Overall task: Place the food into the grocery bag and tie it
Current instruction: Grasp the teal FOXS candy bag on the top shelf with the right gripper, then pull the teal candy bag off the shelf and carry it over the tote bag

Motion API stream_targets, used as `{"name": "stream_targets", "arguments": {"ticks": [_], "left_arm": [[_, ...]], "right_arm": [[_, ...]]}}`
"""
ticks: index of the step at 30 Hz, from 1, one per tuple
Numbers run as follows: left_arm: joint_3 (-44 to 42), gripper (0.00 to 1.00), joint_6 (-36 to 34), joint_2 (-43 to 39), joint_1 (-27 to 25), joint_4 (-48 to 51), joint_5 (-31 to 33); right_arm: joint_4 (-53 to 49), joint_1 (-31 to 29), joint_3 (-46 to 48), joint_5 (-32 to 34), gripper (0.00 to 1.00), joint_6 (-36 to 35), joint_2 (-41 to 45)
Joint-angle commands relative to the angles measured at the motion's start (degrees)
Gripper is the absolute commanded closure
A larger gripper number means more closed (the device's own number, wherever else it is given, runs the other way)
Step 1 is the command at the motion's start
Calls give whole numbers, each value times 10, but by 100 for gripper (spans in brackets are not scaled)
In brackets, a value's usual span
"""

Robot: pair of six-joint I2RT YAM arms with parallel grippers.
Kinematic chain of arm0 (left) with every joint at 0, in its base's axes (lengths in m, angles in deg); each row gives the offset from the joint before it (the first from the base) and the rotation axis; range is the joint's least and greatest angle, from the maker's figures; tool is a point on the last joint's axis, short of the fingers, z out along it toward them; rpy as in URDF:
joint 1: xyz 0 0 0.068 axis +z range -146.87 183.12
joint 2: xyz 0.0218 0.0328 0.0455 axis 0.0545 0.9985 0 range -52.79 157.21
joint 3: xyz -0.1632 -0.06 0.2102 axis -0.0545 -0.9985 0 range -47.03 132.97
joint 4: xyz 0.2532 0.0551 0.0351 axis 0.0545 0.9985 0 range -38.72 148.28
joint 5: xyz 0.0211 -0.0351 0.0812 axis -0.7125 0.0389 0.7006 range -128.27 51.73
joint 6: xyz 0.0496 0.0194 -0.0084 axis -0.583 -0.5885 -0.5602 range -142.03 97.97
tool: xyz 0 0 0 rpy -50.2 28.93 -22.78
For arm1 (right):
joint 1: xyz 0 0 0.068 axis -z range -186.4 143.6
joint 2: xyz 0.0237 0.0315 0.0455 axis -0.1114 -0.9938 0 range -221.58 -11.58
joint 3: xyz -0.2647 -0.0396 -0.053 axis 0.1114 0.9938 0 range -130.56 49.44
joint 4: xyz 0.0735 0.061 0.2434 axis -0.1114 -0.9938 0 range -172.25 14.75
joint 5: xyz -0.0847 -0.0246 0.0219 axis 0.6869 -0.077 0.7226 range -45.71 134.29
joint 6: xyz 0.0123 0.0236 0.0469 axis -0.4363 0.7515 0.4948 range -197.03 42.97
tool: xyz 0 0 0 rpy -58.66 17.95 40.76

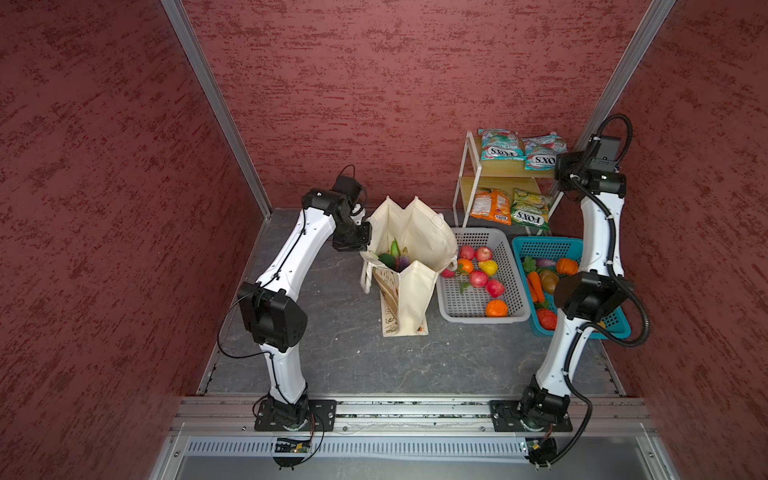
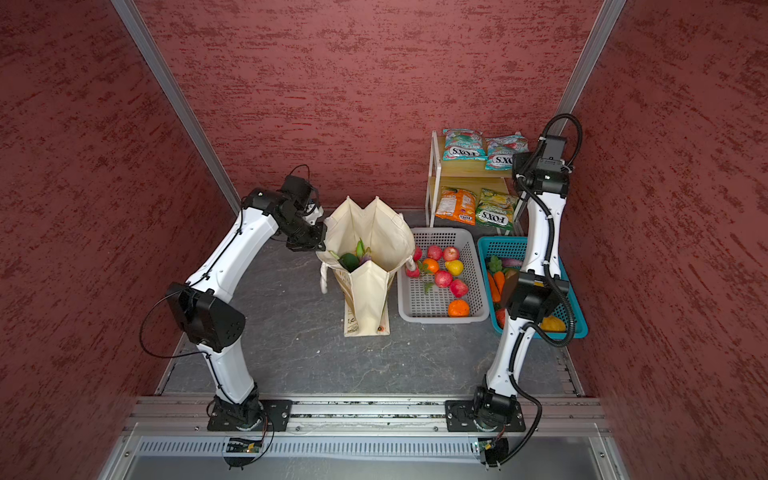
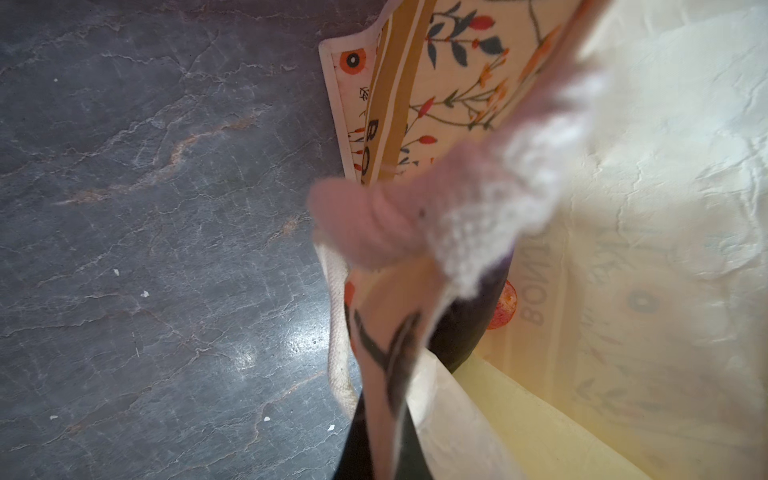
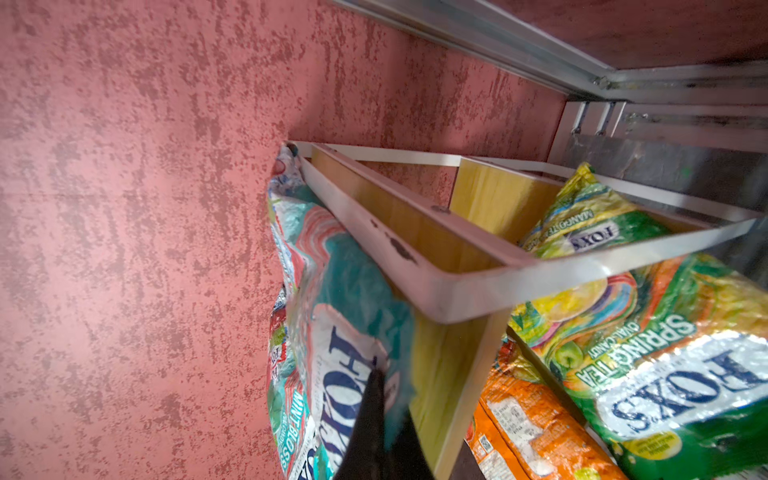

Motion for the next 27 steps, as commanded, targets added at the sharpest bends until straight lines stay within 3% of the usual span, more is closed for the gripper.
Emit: {"name": "stream_targets", "arguments": {"ticks": [1, 6, 14, 27], "left_arm": [[-11, 99, -11, -24, 5, -10, 2], [-20, 99, -11, -28, 6, -17, 0], [-33, 99, -9, -30, 6, -29, -7], [-56, 99, 5, -28, 9, -46, -21]], "right_arm": [[25, 5, -6, 59, 100, -29, 63], [33, 5, -6, 68, 100, -59, 95], [35, -5, -4, 27, 100, -100, 125], [39, -103, 25, -4, 100, -176, 198]]}}
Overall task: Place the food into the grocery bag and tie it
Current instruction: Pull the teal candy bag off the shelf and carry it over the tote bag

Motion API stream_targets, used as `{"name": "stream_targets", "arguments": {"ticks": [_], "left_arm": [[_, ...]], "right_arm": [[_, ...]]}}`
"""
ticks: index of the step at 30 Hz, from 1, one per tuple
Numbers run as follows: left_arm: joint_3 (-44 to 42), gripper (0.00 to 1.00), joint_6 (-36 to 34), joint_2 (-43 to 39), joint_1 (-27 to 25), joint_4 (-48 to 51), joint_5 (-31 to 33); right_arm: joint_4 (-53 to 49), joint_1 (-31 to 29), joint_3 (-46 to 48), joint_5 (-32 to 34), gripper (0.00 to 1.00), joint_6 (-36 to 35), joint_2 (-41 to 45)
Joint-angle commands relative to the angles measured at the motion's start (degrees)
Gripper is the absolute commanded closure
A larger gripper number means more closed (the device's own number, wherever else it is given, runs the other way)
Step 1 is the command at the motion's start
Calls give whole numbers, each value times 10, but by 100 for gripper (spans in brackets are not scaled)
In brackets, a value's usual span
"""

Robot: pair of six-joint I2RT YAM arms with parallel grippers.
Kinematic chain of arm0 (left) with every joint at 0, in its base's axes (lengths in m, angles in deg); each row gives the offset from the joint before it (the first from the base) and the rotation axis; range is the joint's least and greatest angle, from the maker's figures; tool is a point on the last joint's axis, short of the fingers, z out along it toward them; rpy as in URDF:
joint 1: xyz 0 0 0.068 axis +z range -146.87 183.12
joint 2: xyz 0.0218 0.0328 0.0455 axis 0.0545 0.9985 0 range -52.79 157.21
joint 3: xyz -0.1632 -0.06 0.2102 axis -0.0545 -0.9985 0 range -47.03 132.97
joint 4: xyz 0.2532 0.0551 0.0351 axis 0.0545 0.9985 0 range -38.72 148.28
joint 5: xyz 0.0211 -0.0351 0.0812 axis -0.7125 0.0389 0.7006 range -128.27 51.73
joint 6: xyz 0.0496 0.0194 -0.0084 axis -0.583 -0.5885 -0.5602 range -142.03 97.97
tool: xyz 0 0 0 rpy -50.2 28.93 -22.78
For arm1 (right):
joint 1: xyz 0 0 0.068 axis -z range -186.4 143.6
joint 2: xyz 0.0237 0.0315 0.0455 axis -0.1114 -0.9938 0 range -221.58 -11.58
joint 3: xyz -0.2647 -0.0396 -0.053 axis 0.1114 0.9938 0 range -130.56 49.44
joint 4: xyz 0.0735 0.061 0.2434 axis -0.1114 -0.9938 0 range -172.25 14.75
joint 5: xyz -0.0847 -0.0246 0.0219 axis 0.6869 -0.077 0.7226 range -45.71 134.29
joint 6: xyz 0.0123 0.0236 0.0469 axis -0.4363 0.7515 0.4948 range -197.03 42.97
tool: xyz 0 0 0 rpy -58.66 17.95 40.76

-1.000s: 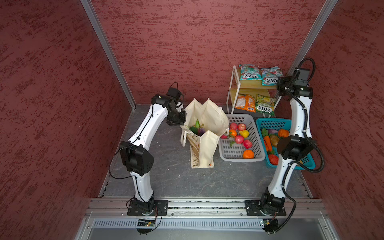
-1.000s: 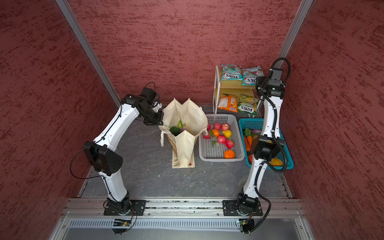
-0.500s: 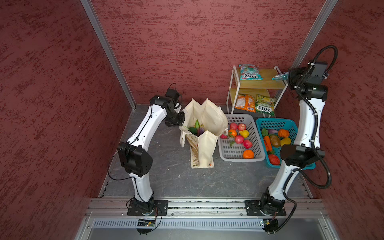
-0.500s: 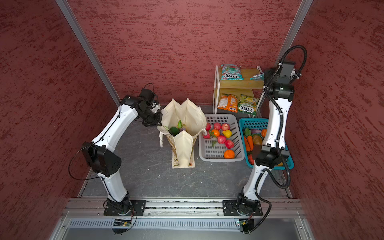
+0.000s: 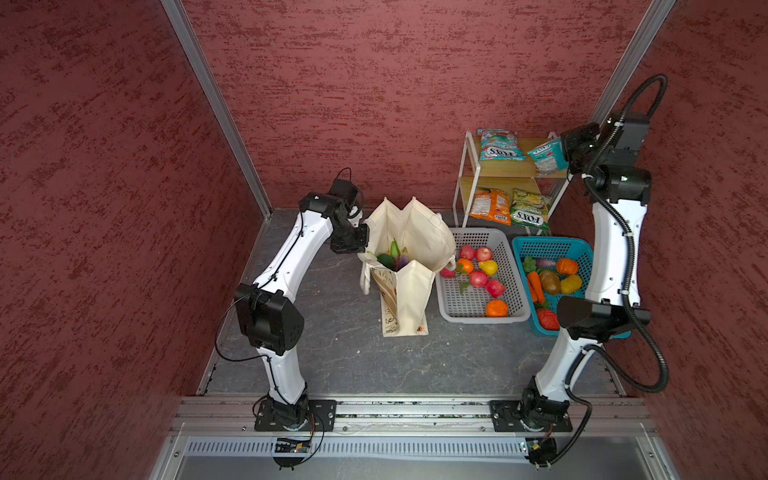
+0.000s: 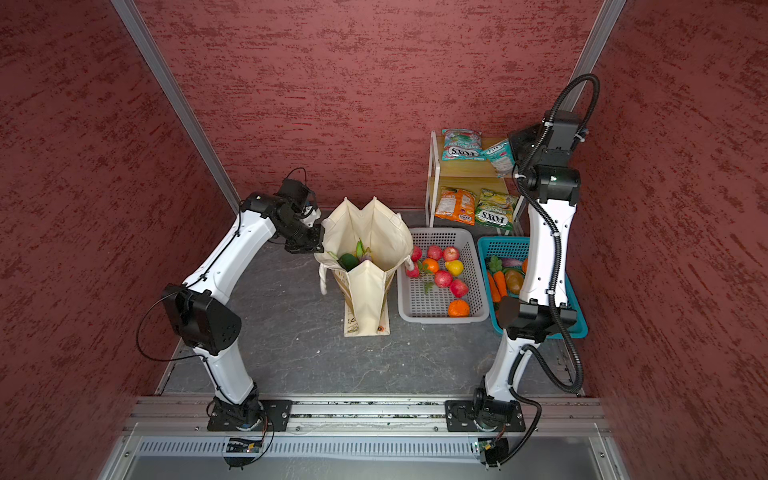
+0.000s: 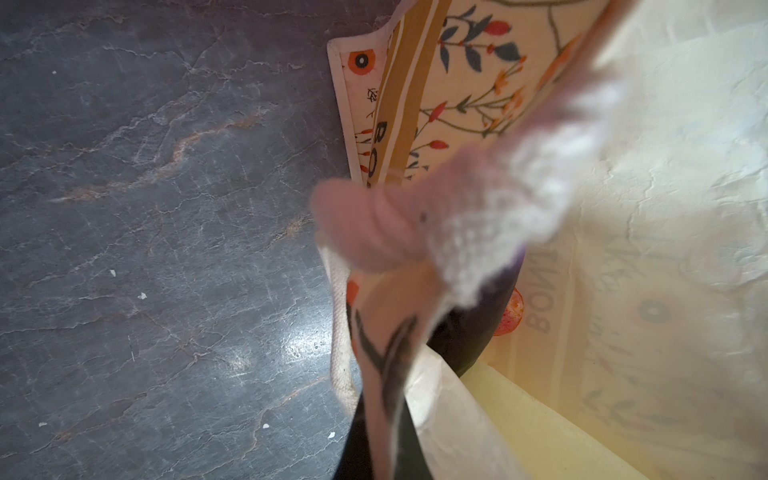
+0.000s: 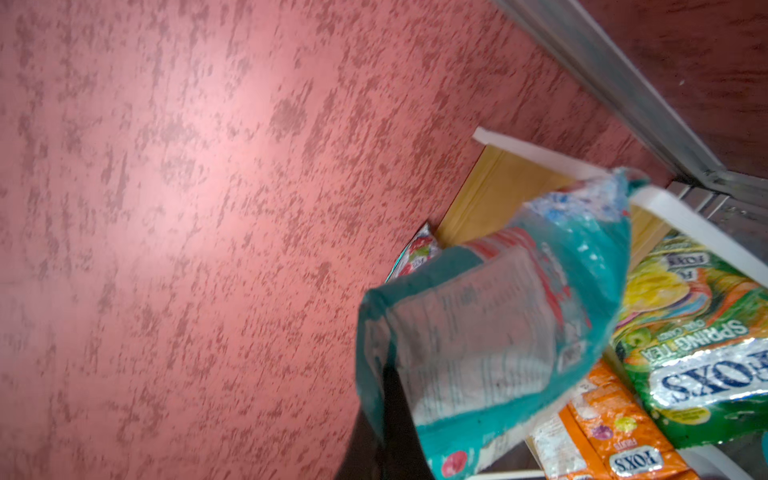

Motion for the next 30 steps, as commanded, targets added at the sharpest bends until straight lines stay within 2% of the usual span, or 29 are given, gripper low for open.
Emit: {"name": "stream_targets", "arguments": {"ticks": [1, 7, 11, 17, 26, 30], "left_arm": [[-9, 99, 3, -11, 1, -11, -12], [-3, 99, 0, -8, 10, -1, -12], [-3, 99, -1, -8, 13, 3, -10], [-4, 99, 1, -8, 13, 6, -7], [4, 99, 4, -3, 13, 11, -2], [18, 99, 5, 7, 13, 16, -3]], "right_arm": [[29, -30, 15, -5, 100, -41, 55], [47, -91, 95, 18, 100, -95, 119], [78, -131, 182, 28, 100, -128, 172], [113, -175, 293, 22, 100, -136, 231], [134, -246, 364, 2, 100, -156, 254], [134, -277, 359, -11, 100, -175, 243]]}}
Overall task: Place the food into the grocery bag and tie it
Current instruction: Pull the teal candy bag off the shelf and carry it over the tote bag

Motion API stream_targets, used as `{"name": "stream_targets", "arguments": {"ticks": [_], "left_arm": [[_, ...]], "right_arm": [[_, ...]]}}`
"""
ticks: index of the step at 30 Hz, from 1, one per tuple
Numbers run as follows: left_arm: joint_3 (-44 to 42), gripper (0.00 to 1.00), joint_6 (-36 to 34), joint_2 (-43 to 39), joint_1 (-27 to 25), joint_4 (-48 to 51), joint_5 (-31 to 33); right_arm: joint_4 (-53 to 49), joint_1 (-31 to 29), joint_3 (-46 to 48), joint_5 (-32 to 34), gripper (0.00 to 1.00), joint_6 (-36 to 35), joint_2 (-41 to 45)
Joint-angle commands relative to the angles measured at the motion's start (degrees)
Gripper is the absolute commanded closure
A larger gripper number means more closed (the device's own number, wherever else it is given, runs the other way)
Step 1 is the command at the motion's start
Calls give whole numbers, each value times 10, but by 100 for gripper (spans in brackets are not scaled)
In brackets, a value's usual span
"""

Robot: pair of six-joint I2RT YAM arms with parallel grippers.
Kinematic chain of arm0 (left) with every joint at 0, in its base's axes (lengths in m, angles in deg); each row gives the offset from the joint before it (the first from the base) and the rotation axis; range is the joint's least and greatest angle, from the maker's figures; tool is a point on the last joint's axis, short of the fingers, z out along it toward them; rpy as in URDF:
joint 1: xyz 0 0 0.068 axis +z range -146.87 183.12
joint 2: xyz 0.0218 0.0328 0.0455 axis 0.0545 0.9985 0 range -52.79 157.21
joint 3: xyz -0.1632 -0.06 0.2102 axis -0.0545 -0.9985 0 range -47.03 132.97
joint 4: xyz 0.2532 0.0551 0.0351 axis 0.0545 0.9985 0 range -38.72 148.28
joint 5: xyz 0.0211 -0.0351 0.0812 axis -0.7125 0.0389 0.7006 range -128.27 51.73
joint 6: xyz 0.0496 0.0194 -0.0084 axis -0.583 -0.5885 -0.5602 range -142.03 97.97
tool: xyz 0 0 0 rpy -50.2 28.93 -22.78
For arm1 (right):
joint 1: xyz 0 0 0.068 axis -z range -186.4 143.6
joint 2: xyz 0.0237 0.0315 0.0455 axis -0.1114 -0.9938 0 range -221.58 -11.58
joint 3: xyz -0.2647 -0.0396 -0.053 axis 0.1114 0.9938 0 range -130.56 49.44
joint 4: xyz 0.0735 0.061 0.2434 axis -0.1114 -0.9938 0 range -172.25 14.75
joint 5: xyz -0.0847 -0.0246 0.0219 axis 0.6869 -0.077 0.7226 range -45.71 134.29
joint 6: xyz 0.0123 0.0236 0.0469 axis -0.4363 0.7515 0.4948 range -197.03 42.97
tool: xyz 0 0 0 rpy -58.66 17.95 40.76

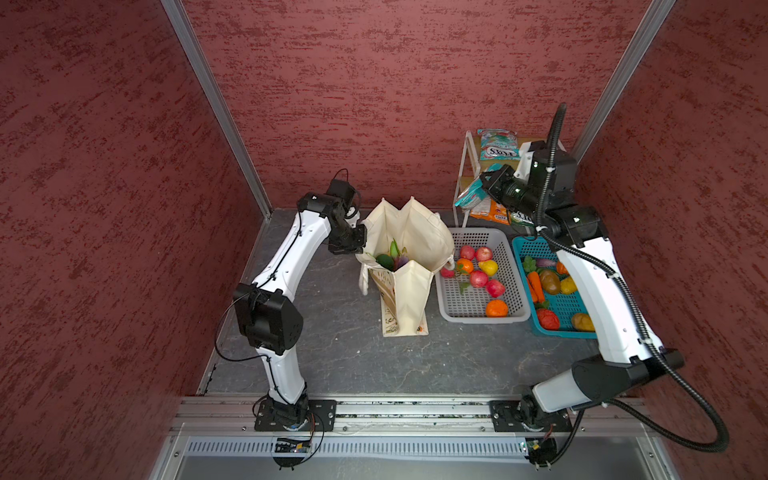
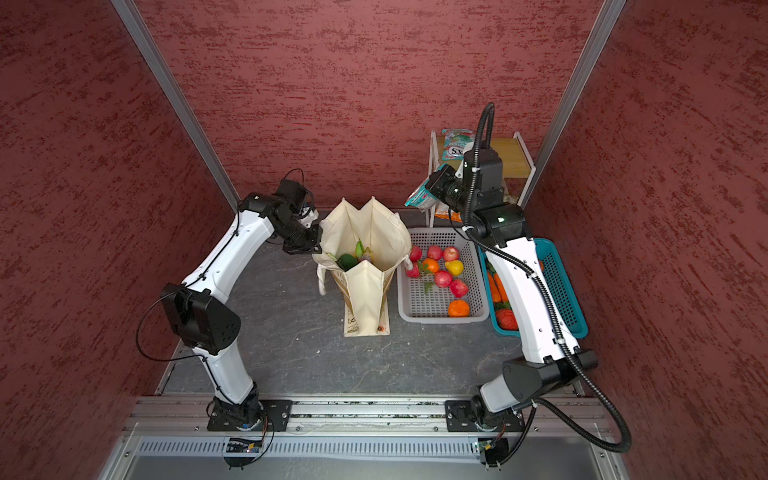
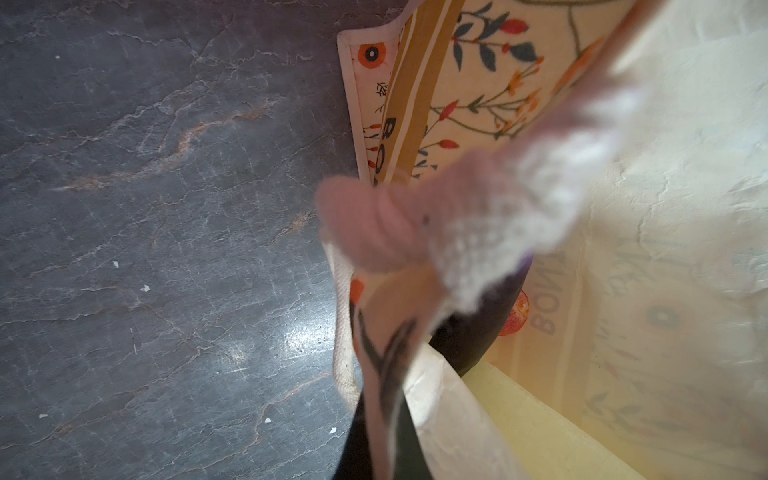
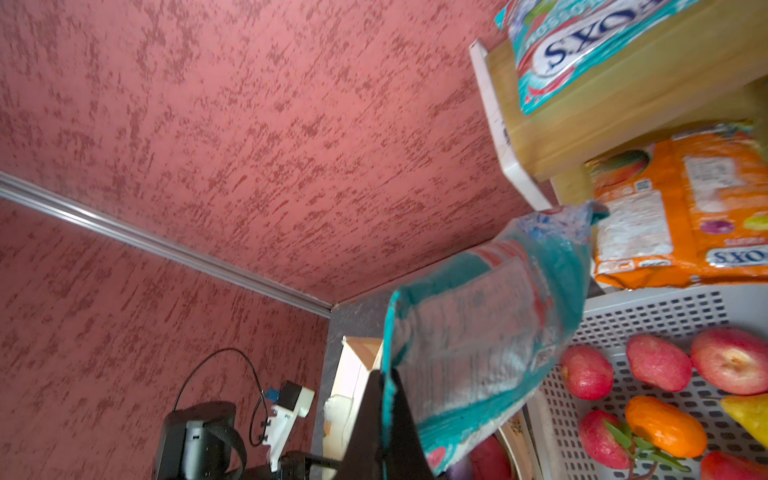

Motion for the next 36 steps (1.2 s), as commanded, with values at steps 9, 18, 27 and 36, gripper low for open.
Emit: {"name": "stream_targets", "arguments": {"ticks": [9, 18, 27, 36], "left_arm": [[45, 99, 2, 22, 0, 23, 2], [72, 99, -4, 37, 0, 35, 2], [76, 99, -3, 36, 2, 37, 2], [79, 99, -6, 38, 3, 38, -1]], "right_arm": [[9, -112, -110, -33, 100, -109, -65], [-87, -188, -245, -50, 100, -183, -173], [-141, -197, -262, -47, 100, -222, -212], [-189, -197, -257, -54, 100, -251, -245]]}}
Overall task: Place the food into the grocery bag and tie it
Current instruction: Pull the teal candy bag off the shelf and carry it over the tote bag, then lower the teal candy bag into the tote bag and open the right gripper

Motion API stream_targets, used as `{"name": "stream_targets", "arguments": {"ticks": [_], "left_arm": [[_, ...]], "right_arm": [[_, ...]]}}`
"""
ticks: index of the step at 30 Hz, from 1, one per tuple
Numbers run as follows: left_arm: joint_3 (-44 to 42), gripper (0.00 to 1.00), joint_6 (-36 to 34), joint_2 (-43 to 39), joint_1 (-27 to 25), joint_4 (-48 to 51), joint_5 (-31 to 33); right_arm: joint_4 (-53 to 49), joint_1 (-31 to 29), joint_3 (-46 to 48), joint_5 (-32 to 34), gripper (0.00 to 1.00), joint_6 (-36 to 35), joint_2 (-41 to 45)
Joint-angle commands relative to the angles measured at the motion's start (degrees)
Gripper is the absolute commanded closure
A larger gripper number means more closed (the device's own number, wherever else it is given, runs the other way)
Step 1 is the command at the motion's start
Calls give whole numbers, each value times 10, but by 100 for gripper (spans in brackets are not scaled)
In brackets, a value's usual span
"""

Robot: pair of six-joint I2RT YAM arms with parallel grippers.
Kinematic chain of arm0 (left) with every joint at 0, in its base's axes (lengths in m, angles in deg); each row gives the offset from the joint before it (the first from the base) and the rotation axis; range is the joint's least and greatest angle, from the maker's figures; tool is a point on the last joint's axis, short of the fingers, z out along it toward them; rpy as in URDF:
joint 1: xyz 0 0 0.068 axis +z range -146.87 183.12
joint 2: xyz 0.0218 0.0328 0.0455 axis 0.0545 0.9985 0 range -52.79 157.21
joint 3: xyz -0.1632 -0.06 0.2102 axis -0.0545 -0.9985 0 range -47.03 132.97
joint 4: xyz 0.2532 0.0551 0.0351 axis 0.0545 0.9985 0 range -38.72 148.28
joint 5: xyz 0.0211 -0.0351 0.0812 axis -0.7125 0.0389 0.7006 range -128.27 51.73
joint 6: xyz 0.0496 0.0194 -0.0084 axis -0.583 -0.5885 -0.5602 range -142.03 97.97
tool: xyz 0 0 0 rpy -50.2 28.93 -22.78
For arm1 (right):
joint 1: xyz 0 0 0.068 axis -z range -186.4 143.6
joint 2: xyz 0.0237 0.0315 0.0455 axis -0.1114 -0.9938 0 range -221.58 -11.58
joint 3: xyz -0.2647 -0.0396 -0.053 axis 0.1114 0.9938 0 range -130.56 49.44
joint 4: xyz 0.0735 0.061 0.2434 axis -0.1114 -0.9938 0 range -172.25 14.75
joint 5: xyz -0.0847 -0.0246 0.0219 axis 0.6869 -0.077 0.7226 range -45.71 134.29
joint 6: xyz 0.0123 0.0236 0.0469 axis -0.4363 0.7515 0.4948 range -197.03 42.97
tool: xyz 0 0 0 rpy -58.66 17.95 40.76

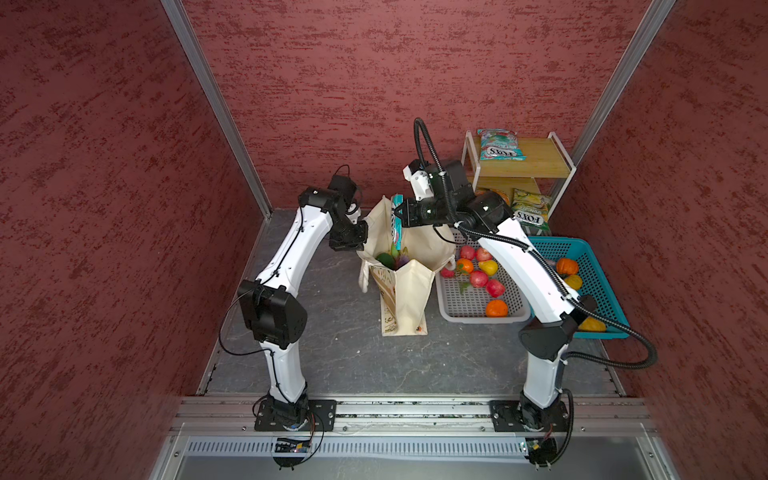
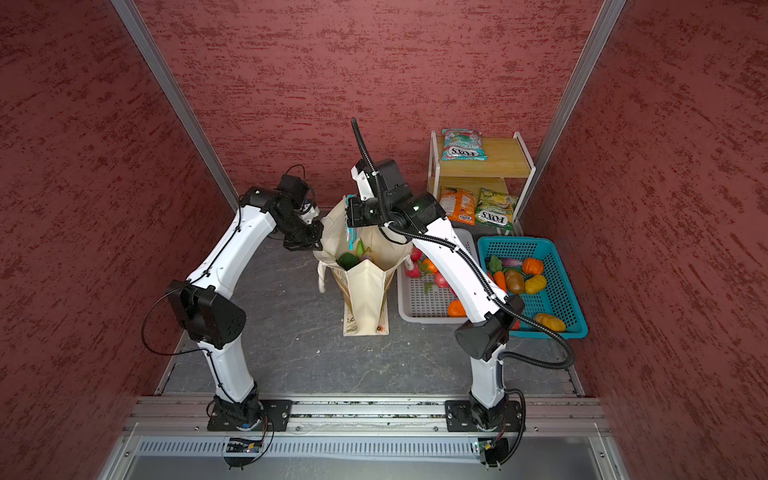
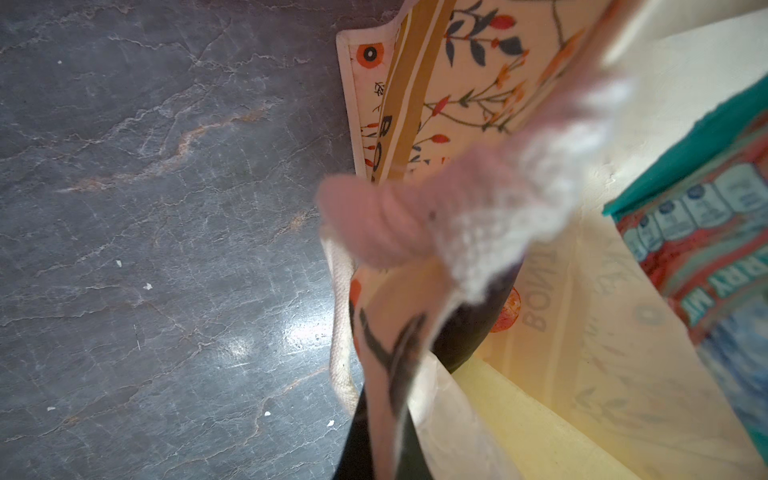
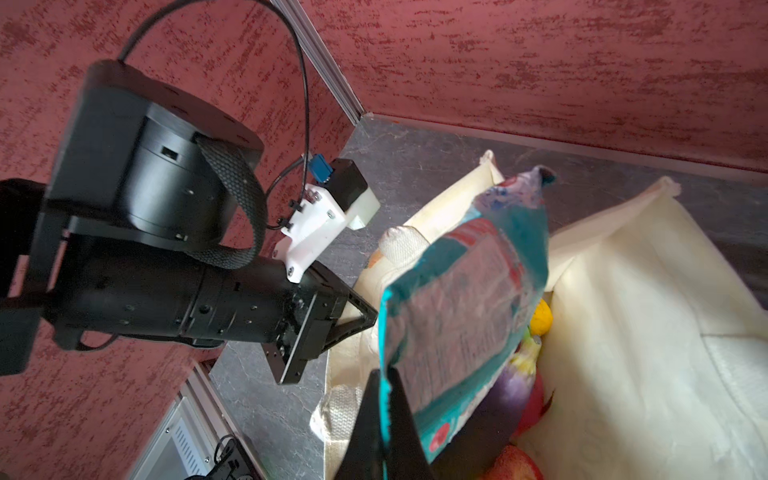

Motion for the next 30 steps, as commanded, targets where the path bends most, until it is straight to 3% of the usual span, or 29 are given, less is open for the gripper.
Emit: {"name": "stream_targets", "arguments": {"ticks": [1, 30], "left_arm": [[17, 99, -5, 6, 3, -3, -1], [25, 99, -6, -1, 6, -10, -3]], "right_arm": [[-15, -1, -21, -2, 100, -26, -11], [-43, -8, -10, 40, 100, -70, -110]]}}
